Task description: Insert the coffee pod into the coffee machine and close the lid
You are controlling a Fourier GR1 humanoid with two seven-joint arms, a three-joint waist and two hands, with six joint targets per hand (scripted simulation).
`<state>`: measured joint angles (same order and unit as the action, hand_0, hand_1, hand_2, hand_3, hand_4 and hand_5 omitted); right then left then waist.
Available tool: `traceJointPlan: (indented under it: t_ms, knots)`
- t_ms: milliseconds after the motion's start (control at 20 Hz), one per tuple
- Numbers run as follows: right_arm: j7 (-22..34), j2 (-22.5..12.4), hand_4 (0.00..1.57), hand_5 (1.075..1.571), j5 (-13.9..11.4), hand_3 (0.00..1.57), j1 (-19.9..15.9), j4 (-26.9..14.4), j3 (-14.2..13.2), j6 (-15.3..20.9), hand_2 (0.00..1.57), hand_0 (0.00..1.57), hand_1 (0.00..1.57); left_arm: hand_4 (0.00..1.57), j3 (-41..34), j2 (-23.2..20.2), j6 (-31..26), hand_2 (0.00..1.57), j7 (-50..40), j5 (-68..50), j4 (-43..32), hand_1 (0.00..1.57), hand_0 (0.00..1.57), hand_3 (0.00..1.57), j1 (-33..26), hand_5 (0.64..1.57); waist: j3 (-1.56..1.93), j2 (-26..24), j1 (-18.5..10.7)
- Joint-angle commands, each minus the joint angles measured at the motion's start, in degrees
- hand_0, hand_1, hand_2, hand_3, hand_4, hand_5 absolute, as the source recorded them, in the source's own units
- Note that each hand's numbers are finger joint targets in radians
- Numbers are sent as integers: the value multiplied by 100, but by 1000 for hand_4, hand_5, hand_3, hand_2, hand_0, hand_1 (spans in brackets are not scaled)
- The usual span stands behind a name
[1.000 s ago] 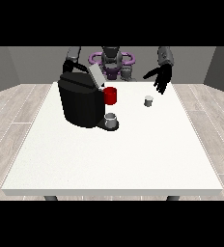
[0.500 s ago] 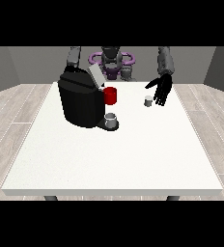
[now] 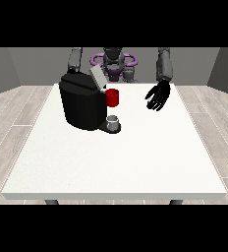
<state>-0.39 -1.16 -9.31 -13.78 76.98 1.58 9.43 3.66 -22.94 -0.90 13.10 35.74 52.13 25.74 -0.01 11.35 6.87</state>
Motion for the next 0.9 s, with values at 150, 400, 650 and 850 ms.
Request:
traceJointPlan:
  t_ms: [150, 400, 650, 850]
  knots:
    - [-636, -137, 0, 1571, 375, 0, 38, -406, -243, -413, 0, 0, 0, 368, 314, -102, 394, 956, -27, 826, -312, 817, 817, 799, 229, 1571, 4, 154, 114]
    - [-104, -109, 0, 1571, 290, 0, -242, -438, -208, -210, 0, 0, 0, 284, 576, -161, -225, 1003, -148, 1199, -718, 877, 877, 820, 430, 1571, 2, -136, 67]
    - [-177, -144, 0, 1571, 292, 0, -144, -698, -347, -129, 0, 0, 0, 400, 586, 18, -186, 978, -113, 1497, -1072, 760, 760, 856, 415, 1571, 1, -240, -34]
    - [-28, 5, 0, 1571, -322, 0, 229, -667, 60, 311, 0, 0, 0, 395, 481, 86, 6, 1121, 216, 1537, -1282, 1036, 1036, 1006, 366, 1571, 0, -391, -22]
